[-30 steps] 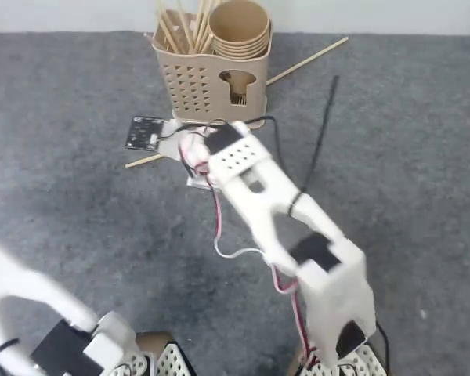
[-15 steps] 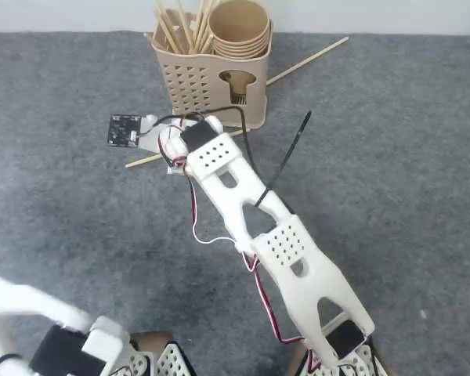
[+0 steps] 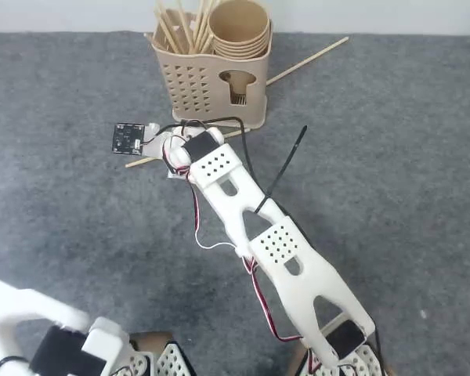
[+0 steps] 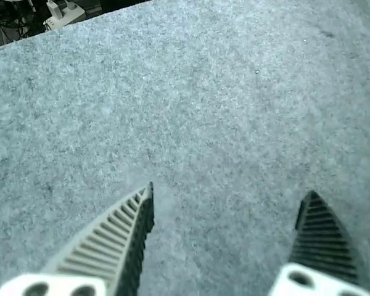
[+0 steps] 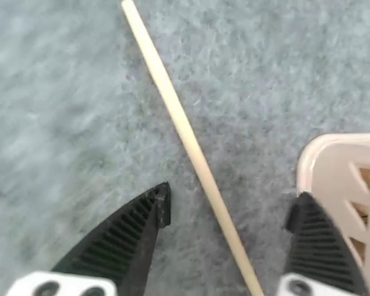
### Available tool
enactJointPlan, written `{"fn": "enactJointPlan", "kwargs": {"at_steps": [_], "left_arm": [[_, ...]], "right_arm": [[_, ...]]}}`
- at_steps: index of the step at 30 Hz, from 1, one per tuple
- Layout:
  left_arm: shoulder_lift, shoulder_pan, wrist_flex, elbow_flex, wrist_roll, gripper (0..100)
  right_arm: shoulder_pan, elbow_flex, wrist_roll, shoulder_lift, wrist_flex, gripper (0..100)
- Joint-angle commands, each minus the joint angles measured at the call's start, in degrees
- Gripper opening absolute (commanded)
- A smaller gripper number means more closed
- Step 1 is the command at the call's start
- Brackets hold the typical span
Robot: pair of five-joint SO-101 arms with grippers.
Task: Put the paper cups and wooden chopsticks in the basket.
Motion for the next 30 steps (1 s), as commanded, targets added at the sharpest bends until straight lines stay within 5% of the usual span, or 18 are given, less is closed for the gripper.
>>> {"fn": "enactJointPlan", "kwargs": {"at_steps": [1, 7, 22, 30], "left_arm": [[-1.8, -0.4, -1.4, -0.6, 0.5, 35], [-1.8, -0.4, -1.4, -0.6, 0.5, 35], [-1.8, -0.3, -1.1, -0.6, 0.5, 35], [-1.8, -0.3, -1.1, -0.5, 0.5, 35]], "right_arm": [[1.3, 1.1, 6.0, 0.2, -4.1, 15.8], [1.2, 2.8, 13.7, 2.8, -4.2, 1.3], [1.2, -12.7, 11.3, -6.1, 20.8, 0.9], [1.4, -12.4, 9.6, -12.1, 22.3, 1.3]]}}
